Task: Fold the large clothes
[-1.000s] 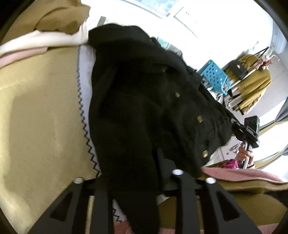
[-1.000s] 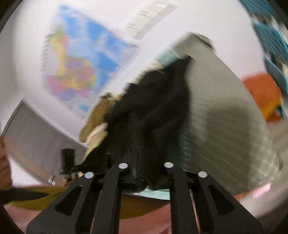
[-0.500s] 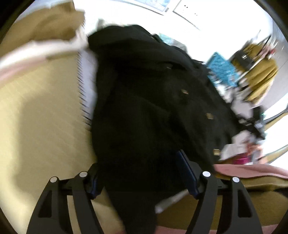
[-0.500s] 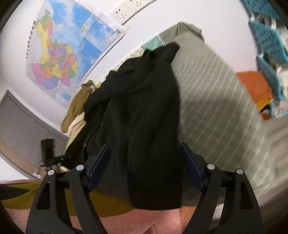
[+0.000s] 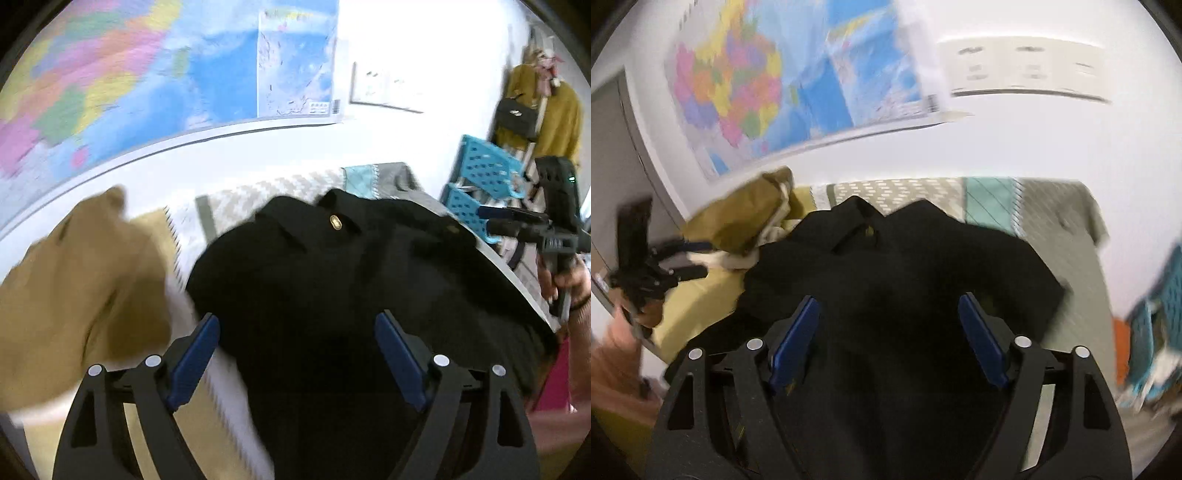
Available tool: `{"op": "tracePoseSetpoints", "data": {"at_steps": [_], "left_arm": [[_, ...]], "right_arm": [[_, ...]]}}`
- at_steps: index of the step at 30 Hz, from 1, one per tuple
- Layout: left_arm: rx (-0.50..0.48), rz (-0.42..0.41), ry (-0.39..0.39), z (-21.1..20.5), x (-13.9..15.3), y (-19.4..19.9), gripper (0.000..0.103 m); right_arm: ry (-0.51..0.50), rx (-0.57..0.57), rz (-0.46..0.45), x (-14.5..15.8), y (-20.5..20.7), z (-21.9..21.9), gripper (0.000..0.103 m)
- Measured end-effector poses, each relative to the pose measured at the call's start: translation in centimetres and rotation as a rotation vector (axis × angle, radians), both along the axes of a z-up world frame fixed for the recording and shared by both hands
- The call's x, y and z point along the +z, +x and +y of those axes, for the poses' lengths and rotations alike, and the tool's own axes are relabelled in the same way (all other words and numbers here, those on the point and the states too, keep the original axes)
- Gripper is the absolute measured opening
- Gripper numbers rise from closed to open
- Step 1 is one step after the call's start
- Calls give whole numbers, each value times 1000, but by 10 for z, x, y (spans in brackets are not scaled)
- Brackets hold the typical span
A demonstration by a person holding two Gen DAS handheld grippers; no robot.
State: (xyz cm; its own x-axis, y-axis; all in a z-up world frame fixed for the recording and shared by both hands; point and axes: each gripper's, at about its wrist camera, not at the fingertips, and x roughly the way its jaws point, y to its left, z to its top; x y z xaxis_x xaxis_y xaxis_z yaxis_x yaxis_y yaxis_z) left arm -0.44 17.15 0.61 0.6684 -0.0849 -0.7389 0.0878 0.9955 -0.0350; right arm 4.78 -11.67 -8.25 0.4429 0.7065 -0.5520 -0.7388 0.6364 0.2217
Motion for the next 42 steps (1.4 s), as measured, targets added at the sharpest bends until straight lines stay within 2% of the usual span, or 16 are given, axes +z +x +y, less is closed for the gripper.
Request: {"op": "tracePoseSetpoints", "data": {"at_steps": [4, 8, 10, 14, 18, 19, 21, 23, 29, 32, 34, 35, 37, 38, 39, 42], "left_arm": [[2, 65, -36, -5, -12, 90, 79], [75, 144, 3, -6, -34, 165, 79], [98, 203, 6, -2, -50, 188, 79], [73, 267, 15, -2, -76, 207, 72], [86, 271, 15, 3, -87, 215, 38], [81, 256, -2, 4, -84, 214, 28], [81, 232, 2, 3, -76, 215, 20], [86, 203, -4, 3, -65, 215, 16], [95, 94, -72, 11, -31, 213, 14], [107, 87, -17, 7, -42, 218, 15], [131, 131, -17, 11, -59, 223, 19], [131, 146, 2, 12, -66, 223, 22], [158, 133, 58, 11, -67, 220, 42], [160, 109, 69, 12, -62, 212, 43], [156, 79, 75, 13, -54, 201, 48], [152, -31, 109, 22, -29, 150, 64]], "right_arm": [[-123, 37, 67, -9, 56, 86, 77], [-180, 10, 145, -24, 99, 129, 77], [-209, 10, 193, -36, 114, 143, 80], [-317, 22, 166, -55, 119, 156, 86], [-310, 47, 137, -66, 120, 154, 63], [-296, 71, 141, -64, 118, 153, 49], [-297, 85, 109, -57, 112, 152, 35], [-300, 64, 47, -45, 108, 150, 10], [-171, -3, 34, -12, 124, 123, 10], [-150, -42, 40, -15, 136, 121, 10], [-215, -45, 41, -28, 141, 135, 12], [-260, -50, 60, -39, 146, 141, 16], [-293, -73, 77, -43, 148, 141, 29], [-274, -78, 86, -37, 149, 137, 47], [-214, -71, 94, -27, 145, 123, 54], [-141, -57, 47, 0, 125, 81, 65]]}}
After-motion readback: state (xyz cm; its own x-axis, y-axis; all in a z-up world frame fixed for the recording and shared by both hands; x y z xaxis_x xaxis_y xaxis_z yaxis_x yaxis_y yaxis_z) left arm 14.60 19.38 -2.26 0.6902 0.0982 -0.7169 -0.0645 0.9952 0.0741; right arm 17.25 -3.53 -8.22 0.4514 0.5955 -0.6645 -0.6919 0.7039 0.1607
